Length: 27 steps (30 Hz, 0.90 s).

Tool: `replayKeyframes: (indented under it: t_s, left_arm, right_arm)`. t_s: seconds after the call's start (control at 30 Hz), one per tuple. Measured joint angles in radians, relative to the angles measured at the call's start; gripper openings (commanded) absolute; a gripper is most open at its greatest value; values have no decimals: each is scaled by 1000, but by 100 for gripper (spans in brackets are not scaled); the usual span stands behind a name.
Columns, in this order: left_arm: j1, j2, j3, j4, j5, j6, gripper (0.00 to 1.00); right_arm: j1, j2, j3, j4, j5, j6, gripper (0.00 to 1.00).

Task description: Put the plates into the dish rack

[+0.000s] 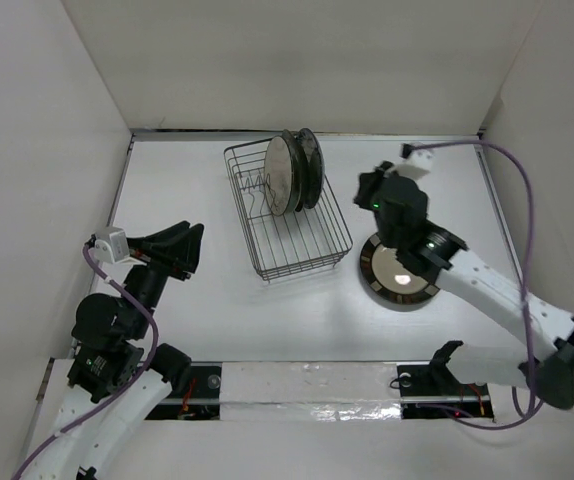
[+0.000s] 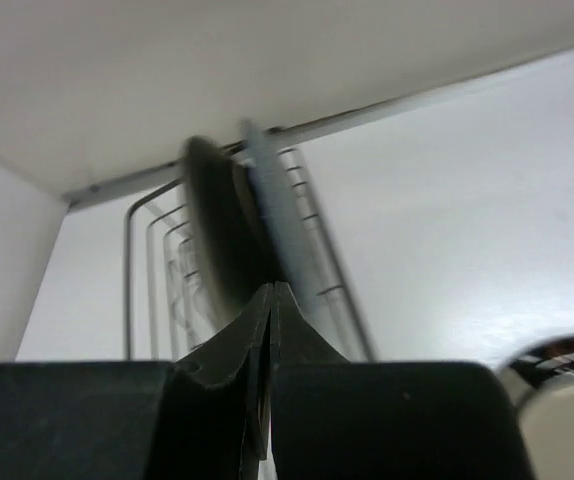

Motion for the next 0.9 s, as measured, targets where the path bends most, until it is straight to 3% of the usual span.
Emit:
replayKeyframes:
  t_s: [0.13,0.23,0.27,0.3,0.67,0.9]
  left_arm:
    - [0,-11,0,5,10,-3,37]
    - [0,-17,0,9,14,-6,37]
    - [0,-18,0,10,16,-7,37]
    - [0,-18,0,11,17,-8,37]
    - [0,-42,0,14,21,-10,37]
    - [0,-50,0,15,21,-11,37]
  right_arm:
    - [-177,-294,-329,-47,-22,158,5]
    - [-306,-470,-536,-145,-59,286,41]
    - [-341,-515,-589,-186,-74,321,58]
    - [-380,-550,-634,-220,-89,357,63]
    - [-686,-584,-820,-371,-249,523,74]
    - [-721,-484,-826,-362,-328,537,76]
